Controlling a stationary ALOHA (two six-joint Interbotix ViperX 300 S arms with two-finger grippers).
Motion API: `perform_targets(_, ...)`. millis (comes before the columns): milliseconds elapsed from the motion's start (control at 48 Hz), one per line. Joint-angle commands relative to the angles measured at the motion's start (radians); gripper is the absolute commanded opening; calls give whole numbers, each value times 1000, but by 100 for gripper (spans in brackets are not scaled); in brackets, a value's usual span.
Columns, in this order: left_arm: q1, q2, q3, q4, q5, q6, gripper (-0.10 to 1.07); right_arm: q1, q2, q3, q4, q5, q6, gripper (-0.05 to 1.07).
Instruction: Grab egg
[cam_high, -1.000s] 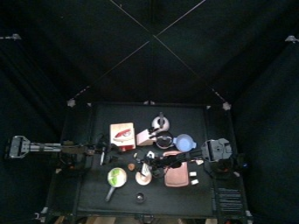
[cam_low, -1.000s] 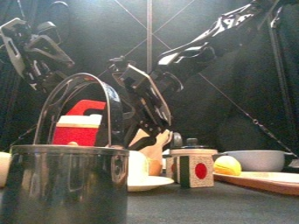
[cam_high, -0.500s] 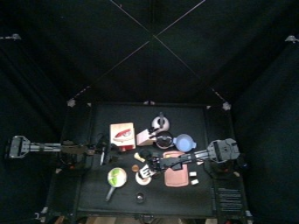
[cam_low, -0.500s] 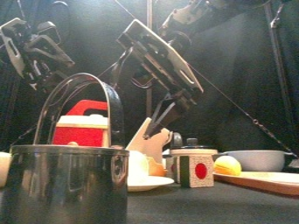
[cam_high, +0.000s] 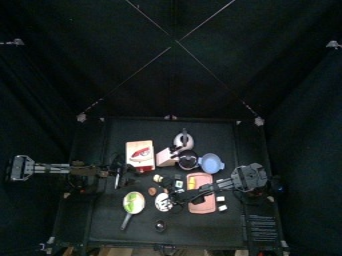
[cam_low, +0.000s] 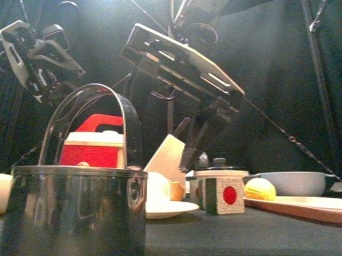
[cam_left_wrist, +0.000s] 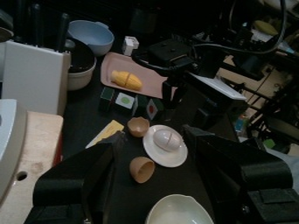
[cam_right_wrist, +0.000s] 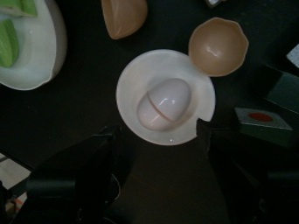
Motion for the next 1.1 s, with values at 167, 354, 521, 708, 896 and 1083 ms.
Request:
perform_targets(167,2,0,-18,-2,-3,3,92,-12,26,-31,-17,-17,5,98)
perform_targets(354,3,0,-17,-2,-3,3,92,-12,26,-31,-18,-9,3,97)
perform_targets(521,5,0,-17,-2,-3,3,92,-11,26,-31,-18,2,-2,88)
perform_targets(708,5,0,-17,-2,-3,3,92,-11,12,-37,-20,17,-8,70)
perform_targets(896,5,0,-17,-3,-3,3,92,-5,-44,-44,-55,67,-11,69)
perform_targets(1083,5,0,-17,-3,-3,3,92,-5,-72,-14,-69,64,-11,69)
